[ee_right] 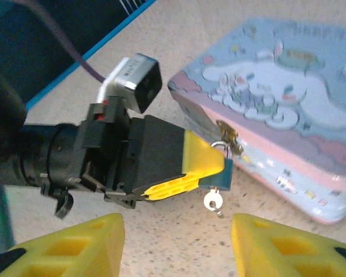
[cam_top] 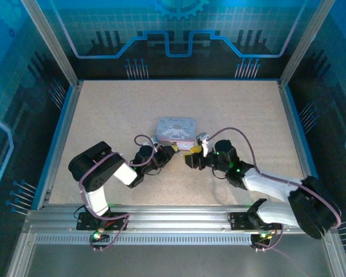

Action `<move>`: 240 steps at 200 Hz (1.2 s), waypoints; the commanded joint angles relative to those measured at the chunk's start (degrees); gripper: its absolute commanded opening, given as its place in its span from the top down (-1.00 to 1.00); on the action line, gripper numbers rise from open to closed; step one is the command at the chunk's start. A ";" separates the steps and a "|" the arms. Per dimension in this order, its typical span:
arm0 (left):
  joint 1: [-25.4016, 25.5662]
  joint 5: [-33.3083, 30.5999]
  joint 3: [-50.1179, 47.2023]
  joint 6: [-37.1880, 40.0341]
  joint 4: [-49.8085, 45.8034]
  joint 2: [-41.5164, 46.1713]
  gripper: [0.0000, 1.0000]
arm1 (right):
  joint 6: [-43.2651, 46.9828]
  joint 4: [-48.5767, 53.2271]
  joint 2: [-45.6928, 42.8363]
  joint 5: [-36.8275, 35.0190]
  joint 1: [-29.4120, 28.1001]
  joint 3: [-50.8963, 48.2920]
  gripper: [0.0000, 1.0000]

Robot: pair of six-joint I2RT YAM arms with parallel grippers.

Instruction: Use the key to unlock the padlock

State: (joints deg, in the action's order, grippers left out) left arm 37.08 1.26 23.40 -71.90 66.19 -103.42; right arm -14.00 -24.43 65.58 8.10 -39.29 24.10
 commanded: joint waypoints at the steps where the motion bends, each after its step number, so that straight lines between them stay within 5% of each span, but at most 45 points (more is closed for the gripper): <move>1: 0.09 -1.04 -0.64 -1.53 1.28 1.81 0.88 | 20.03 7.78 -5.12 -8.38 -3.83 0.74 -0.07; 44: 0.09 -1.15 -0.72 -2.69 0.67 2.86 0.88 | 40.58 10.97 -5.74 -25.16 -12.73 -0.51 -0.09; 77: 0.09 -1.30 -0.76 -4.47 -0.15 3.50 0.89 | 45.21 7.30 -0.36 -31.30 -14.44 -0.45 -0.09; 172: 0.12 -1.69 -0.77 -5.63 -2.09 4.99 0.91 | 54.59 -9.25 19.77 -30.27 -14.82 4.95 -0.17; 240: 0.20 -1.70 -0.89 -5.99 -1.73 4.98 0.93 | 54.22 -12.89 25.18 -29.10 -13.70 7.45 -0.07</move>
State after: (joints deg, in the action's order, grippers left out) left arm 37.08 0.80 23.03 -76.64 63.16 -100.05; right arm 39.83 -34.22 89.58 -21.87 -53.56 29.82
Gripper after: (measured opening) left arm 0.097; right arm 0.560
